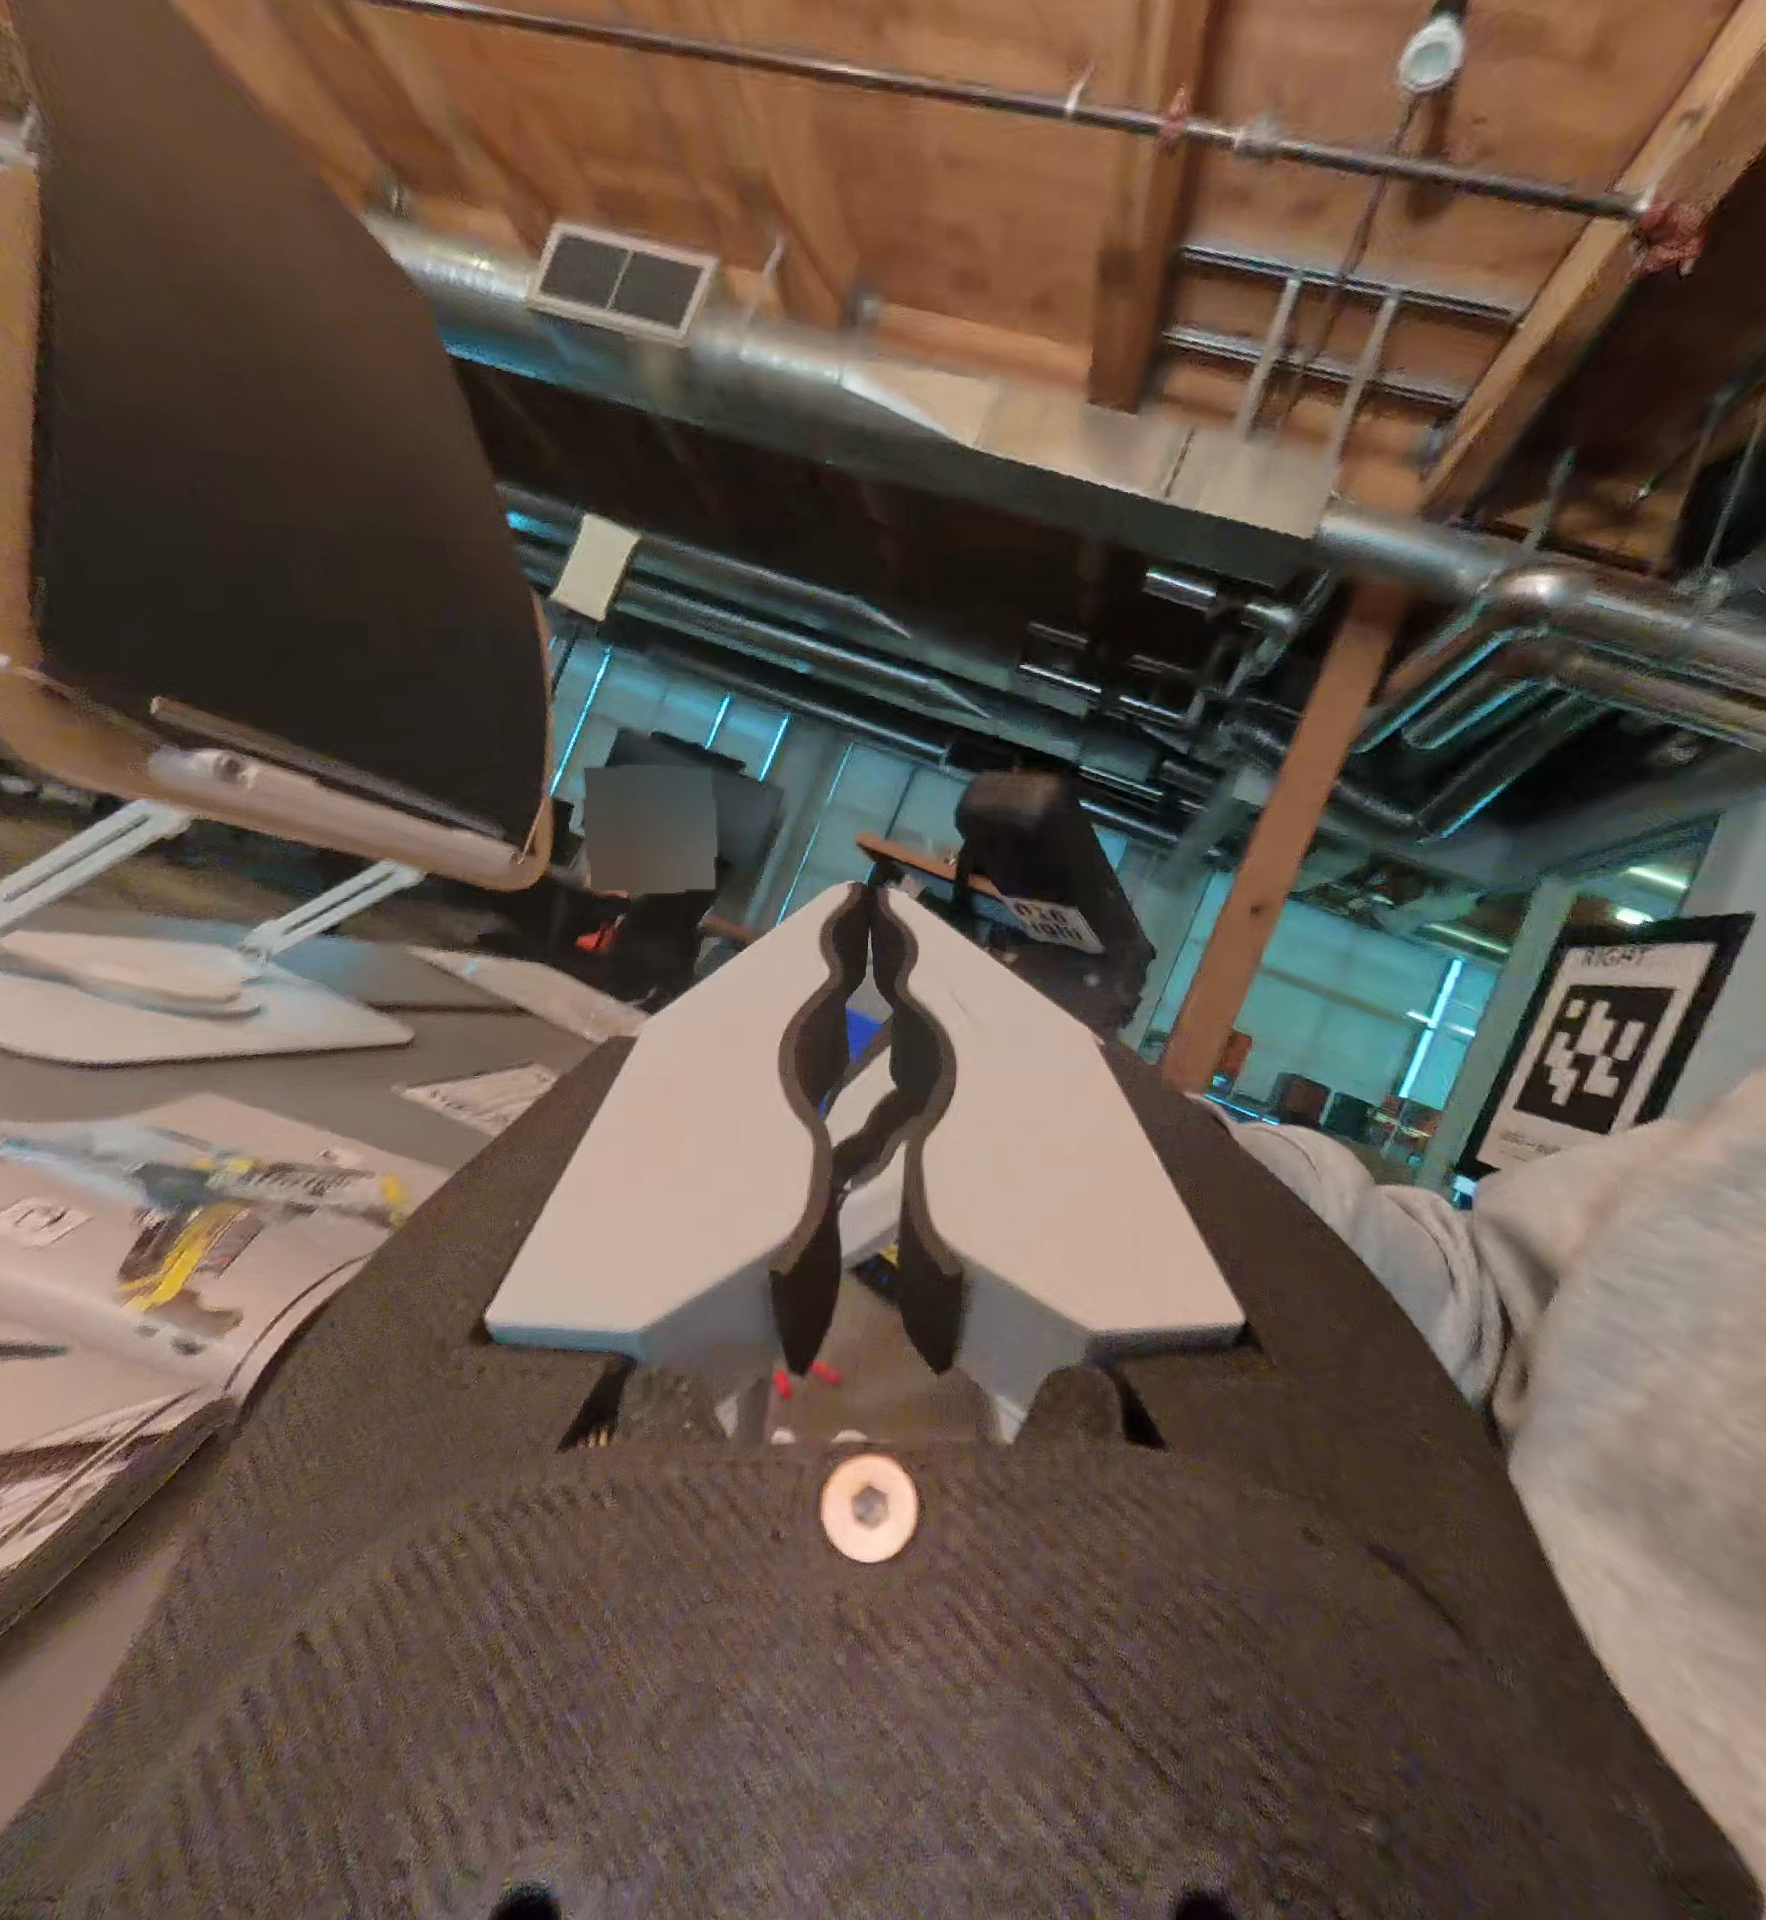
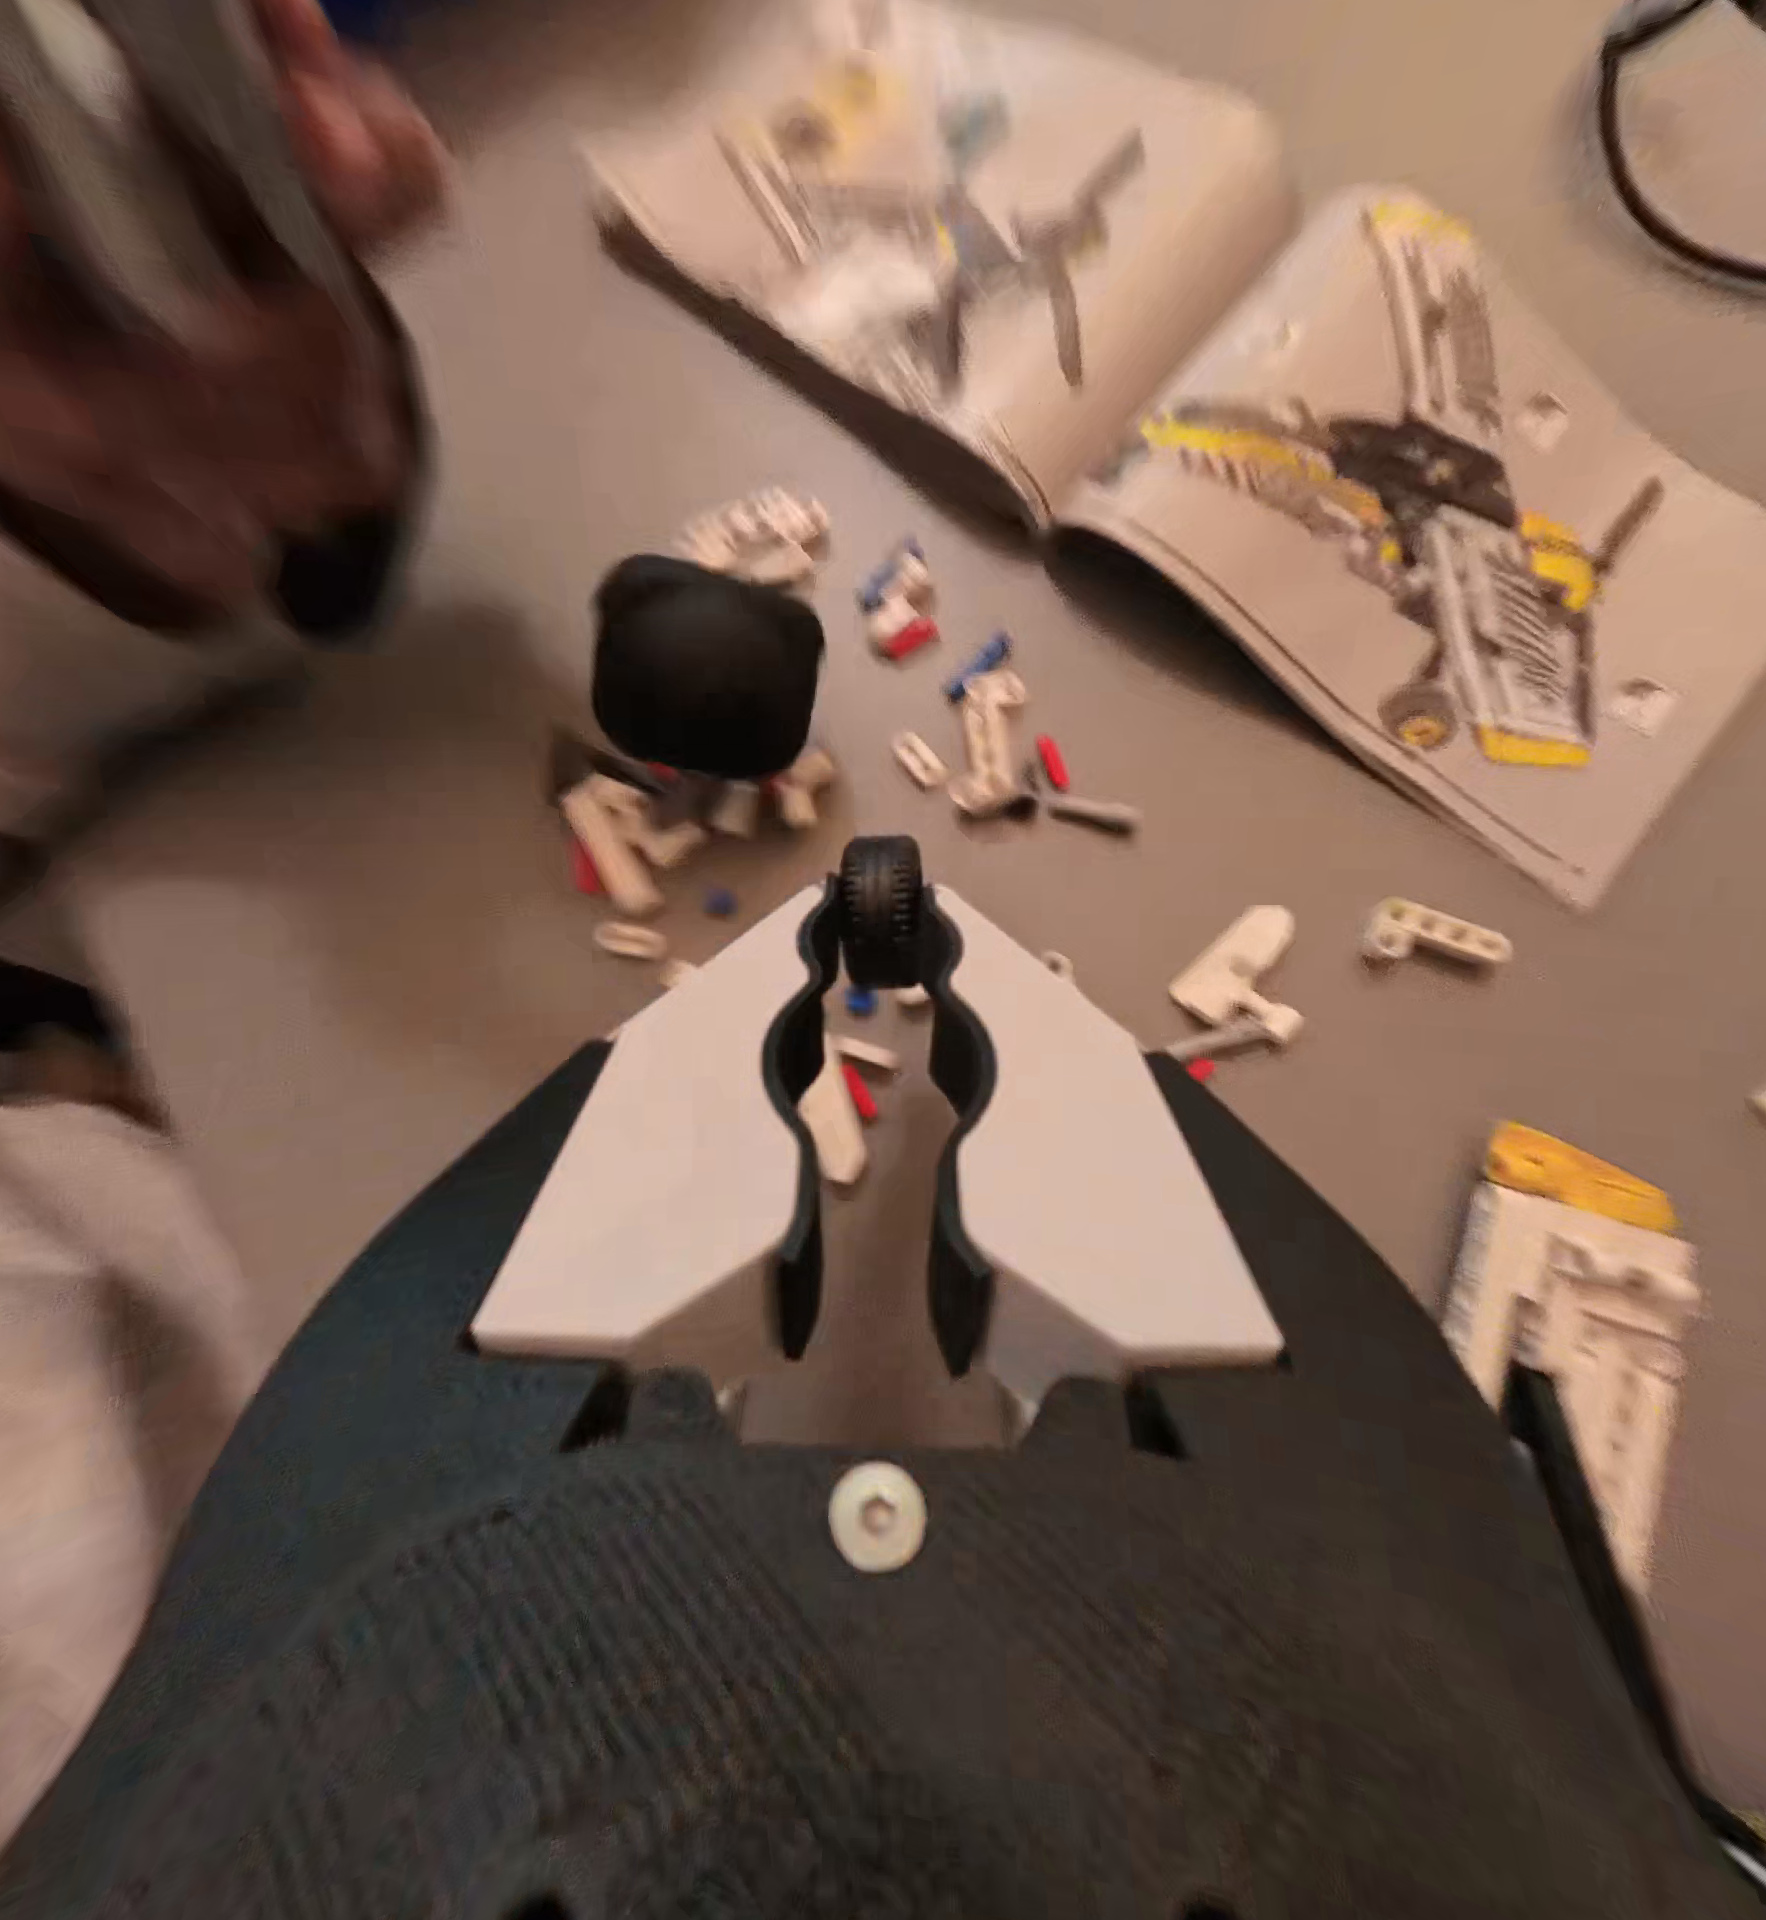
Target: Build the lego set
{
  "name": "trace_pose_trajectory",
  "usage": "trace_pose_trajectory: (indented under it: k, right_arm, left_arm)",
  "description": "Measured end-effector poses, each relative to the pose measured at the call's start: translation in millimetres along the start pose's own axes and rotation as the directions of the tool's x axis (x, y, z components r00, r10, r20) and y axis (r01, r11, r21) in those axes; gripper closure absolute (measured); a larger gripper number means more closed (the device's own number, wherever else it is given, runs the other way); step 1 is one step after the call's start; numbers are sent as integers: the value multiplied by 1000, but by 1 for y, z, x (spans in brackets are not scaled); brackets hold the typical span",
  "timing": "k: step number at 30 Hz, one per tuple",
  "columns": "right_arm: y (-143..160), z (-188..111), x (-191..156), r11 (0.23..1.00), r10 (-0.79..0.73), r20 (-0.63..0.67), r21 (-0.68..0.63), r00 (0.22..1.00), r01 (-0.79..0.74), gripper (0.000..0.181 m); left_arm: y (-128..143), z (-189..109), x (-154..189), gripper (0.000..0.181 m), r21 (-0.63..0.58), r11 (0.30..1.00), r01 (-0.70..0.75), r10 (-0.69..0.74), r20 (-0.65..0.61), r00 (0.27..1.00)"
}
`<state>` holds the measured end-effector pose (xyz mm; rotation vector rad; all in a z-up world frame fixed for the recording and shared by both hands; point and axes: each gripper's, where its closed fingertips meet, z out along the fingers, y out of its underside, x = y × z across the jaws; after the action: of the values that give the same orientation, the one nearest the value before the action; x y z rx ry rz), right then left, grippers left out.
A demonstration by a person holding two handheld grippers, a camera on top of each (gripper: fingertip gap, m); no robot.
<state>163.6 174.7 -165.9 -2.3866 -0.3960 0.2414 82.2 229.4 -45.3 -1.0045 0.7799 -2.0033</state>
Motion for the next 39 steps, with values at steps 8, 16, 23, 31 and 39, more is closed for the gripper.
trace_pose_trajectory:
  k: [8,16,23,31,39]
  right_arm:
    - [26,47,20,964,-199,-237,-222,951,147,168]
    - [19,42,24,970,-177,-210,-203,961,134,127]
    - [-8,19,67,981,-153,-332,-167,931,101,113]
    - [9,37,120,927,48,-225,-354,973,-127,115]
    - [17,58,101,907,142,-53,-393,988,-152,139]
  left_arm:
    - [33,1,-40,181,-209,977,-43,96,248,964]
    - [27,-3,-47,181,-149,988,35,6,268,963]
    - [30,-2,-48,181,-156,986,61,-18,265,964]
    - [30,-3,-48,181,-154,986,63,-20,267,963]
    - [32,-2,-48,181,-159,984,82,-38,259,965]
